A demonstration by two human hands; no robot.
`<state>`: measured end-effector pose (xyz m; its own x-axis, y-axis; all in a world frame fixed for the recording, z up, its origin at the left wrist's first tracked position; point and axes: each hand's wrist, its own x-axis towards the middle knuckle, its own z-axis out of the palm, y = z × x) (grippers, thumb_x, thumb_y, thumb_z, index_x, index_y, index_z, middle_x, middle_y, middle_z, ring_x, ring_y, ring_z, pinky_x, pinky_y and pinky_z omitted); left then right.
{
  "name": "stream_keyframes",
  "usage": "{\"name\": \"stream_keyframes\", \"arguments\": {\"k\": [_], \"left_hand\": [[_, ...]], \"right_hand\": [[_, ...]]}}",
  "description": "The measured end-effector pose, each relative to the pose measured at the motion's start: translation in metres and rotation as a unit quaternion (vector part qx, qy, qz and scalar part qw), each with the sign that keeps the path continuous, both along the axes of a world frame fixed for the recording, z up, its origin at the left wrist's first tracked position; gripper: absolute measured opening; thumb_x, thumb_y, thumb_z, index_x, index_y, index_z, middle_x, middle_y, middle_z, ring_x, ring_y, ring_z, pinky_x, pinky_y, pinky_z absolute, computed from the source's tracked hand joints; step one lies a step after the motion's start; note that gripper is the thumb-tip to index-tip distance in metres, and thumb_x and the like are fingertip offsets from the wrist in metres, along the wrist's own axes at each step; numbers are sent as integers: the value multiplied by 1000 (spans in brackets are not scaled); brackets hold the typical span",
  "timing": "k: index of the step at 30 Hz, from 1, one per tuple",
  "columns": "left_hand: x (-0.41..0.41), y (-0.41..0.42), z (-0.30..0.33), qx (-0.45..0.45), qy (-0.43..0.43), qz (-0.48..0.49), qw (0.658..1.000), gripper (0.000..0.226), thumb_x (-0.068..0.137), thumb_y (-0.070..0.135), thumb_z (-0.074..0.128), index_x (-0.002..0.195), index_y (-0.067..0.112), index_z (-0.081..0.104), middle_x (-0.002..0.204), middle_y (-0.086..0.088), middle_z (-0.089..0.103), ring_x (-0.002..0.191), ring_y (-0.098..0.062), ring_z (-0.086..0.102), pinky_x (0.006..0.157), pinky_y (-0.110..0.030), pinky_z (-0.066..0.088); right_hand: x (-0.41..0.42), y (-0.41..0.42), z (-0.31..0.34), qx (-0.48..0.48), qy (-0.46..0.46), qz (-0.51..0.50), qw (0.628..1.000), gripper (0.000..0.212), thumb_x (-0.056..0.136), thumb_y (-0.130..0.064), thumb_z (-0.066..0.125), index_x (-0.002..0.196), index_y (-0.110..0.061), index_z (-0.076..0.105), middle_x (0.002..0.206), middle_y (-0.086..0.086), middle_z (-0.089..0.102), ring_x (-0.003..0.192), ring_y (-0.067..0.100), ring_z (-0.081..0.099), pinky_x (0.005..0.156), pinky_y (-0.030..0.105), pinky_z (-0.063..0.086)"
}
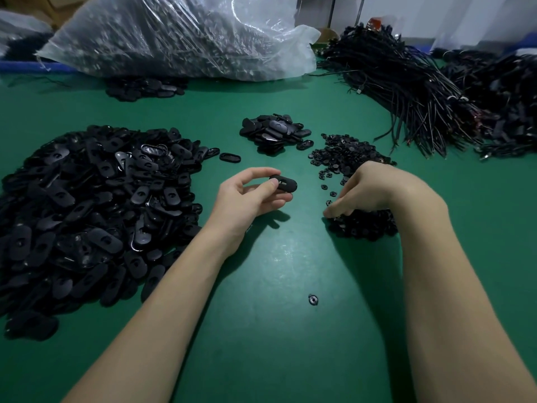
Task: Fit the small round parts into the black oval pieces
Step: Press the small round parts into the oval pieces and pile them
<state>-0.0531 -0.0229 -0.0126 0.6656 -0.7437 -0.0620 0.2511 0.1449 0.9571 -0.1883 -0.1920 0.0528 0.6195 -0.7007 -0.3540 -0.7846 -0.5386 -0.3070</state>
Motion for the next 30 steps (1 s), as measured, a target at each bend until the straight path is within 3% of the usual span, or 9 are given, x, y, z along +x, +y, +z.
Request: {"name": "stream_keyframes", "arguments": {"k": [3,7,10,13,16,20,25,30], "left_hand": [[0,0,0,1,2,0,1000,15,97,3,62,109,7,69,94,-17,77,90,-29,76,74,-24,60],[0,0,1,0,6,0,1000,15,97,3,62,110,7,68,95,-17,77,90,-29,76,74,-24,59],[0,1,0,0,8,0,1000,15,97,3,62,111,7,68,95,-17,77,90,-29,76,75,-24,59],[0,1,1,-1,12,1,1000,15,97,3,61,110,6,68,95,-17,77,90,-29,76,75,-24,60],[0,0,0,-2,15,6,1000,16,98,2,60,112,5,68,96,-17,77,91,-28,76,77,-25,60],[-1,-1,0,4,7,12,1000,19,99,-2,57,115,2,67,100,-18,76,91,-26,76,82,-26,61],[-1,-1,-1,8,10,10,1000,20,97,-3,59,115,0,66,97,-14,77,92,-25,76,82,-25,60],[0,-1,-1,8,10,8,1000,18,97,-3,60,113,2,67,94,-12,78,93,-25,76,83,-25,60]], "right_hand": [[8,5,0,-16,17,-22,999,29,64,-45,91,74,-20,82,82,-4,78,89,20,72,88,40,59],[12,8,-2,-18,7,-36,999,16,70,-31,85,76,-16,81,78,-5,78,89,20,72,84,38,60],[13,11,-2,-27,9,-34,999,14,72,-28,81,79,-16,80,86,0,78,91,22,72,86,38,60],[11,9,-1,-35,-7,-26,999,10,72,-27,84,80,-22,79,91,0,75,91,23,70,86,39,59],[6,4,-3,-36,-56,-12,998,13,72,-24,86,76,-31,76,93,-4,71,85,20,66,77,34,55],[7,4,-9,-10,-80,23,996,17,70,-32,90,76,-42,78,93,-10,71,91,14,66,83,34,56],[10,4,-14,-22,-80,29,996,12,71,-32,92,70,-34,80,87,-10,71,80,6,62,58,21,43],[10,7,-12,-35,-82,52,995,12,79,-25,86,71,-25,76,77,-7,70,72,11,63,53,23,44]]}}
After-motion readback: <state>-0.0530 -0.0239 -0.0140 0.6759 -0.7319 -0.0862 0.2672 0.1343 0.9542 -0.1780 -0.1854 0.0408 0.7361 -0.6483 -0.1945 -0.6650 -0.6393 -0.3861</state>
